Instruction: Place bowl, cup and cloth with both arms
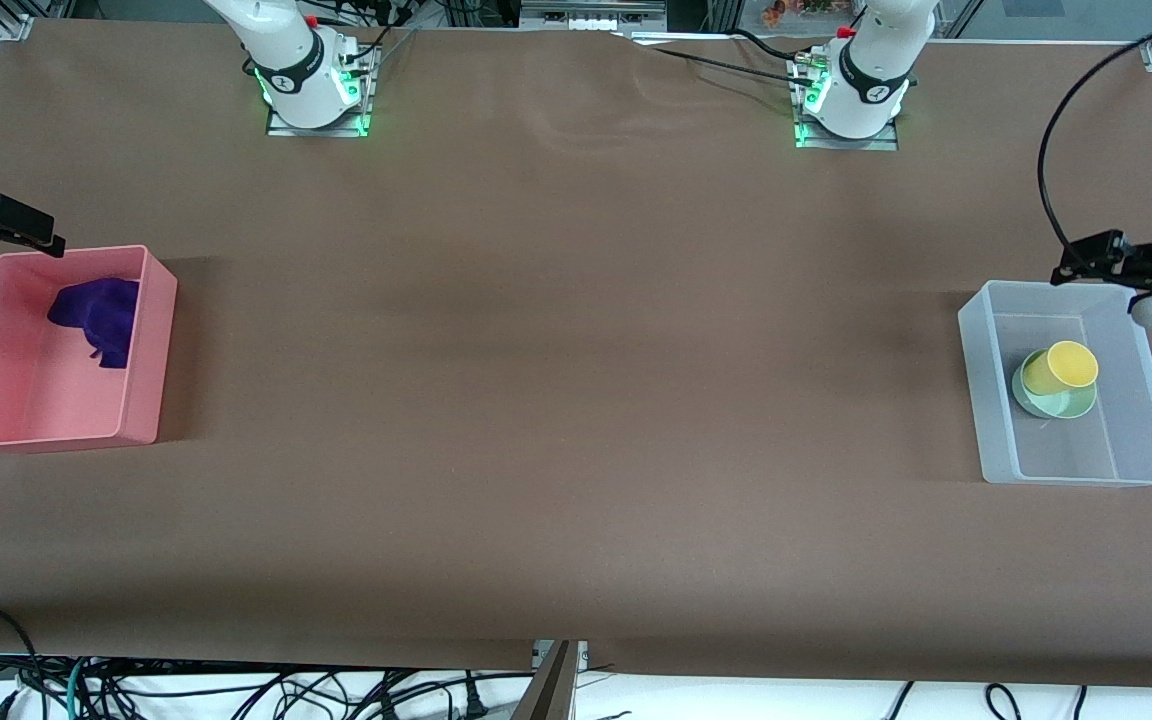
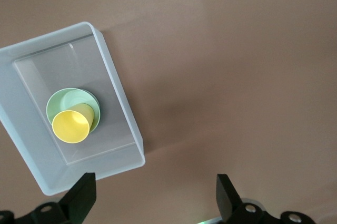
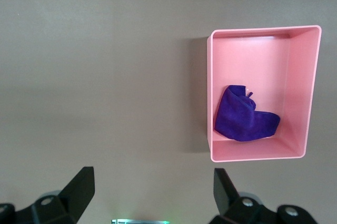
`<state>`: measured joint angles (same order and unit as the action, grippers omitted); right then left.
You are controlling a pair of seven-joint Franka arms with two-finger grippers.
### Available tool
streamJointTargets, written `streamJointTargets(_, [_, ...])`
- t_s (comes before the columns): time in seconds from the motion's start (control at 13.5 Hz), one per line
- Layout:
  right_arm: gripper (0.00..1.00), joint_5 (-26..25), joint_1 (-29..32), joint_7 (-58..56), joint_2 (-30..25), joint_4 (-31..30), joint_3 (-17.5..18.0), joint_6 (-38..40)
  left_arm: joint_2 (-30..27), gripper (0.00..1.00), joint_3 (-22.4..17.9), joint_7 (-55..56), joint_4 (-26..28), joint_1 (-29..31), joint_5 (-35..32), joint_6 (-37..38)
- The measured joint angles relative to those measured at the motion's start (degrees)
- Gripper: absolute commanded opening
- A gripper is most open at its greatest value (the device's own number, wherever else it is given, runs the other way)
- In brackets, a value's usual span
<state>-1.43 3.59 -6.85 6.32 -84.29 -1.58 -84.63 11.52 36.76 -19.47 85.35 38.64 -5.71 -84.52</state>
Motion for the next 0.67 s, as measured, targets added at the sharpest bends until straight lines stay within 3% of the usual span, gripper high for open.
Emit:
streamJointTargets(0.15, [1.00,0.00,0.00,0.00,0.00,0.00,0.01,0.00,-1.42,1.00,-0.73,3.88,-2.43,-2.99,0.00,1.71])
streamJointTargets(0.22, [1.00,0.00,-0.01,0.00,0.00,0.00,0.02,0.00,-2.74,1.00,-2.96,7.42,-2.72,-6.25,0.01,1.91])
streamJointTargets(0.3, [1.00,0.00,-0.01,0.00,0.01,0.00,0.02,0.00,-4.03,1.00,-7.11,12.31,-2.72,-11.02,0.64,1.93])
streamJointTargets(0.45, [1.00,0.00,-0.01,0.00,0.02,0.00,0.02,0.00,-5.89,1.00,-19.14,20.87,-1.77,-22.25,4.01,0.57])
streamJointTargets(0.67, [1.00,0.00,-0.02,0.00,0.04,0.00,0.04,-0.01,-9.04,1.00,-32.70,20.00,4.69,-33.50,4.82,-4.82])
